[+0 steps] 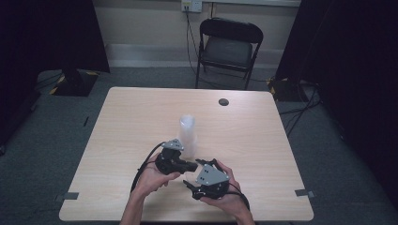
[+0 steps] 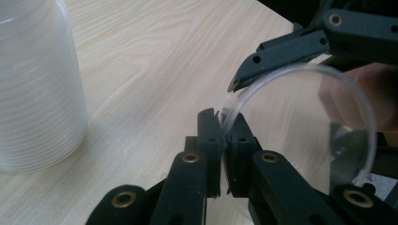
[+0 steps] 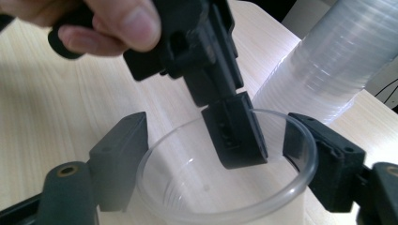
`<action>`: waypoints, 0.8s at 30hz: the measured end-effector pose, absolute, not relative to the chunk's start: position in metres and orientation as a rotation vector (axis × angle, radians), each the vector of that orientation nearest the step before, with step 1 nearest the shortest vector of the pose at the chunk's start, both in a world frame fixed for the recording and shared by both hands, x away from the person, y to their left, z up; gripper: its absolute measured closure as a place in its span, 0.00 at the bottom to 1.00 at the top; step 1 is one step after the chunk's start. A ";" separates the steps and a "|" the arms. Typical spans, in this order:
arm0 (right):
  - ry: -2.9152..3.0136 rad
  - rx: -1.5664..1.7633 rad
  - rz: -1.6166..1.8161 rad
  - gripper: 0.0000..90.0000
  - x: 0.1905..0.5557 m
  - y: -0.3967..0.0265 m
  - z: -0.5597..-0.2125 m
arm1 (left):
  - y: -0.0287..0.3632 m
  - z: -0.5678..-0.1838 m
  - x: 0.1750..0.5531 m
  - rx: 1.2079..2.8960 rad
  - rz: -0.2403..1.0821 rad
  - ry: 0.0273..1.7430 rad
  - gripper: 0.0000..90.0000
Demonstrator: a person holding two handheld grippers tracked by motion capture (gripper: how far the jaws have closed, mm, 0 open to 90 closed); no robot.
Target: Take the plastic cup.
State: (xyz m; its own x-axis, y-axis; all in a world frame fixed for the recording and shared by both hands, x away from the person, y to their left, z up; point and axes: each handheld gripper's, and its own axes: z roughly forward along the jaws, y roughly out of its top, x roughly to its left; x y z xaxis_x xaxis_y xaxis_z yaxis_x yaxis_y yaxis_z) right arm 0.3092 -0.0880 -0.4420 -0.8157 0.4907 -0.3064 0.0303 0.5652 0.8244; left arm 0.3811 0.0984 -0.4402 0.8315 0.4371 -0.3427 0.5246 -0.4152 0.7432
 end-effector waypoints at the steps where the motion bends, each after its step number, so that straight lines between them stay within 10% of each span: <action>1: 2.293 0.417 1.190 0.21 0.310 -0.088 -0.443 | 0.099 -0.440 0.381 2.064 -0.124 0.712 0.97; 24: 2.273 0.377 1.093 0.29 0.309 -0.086 -0.449 | 0.102 -0.439 0.381 2.058 -0.138 0.730 0.96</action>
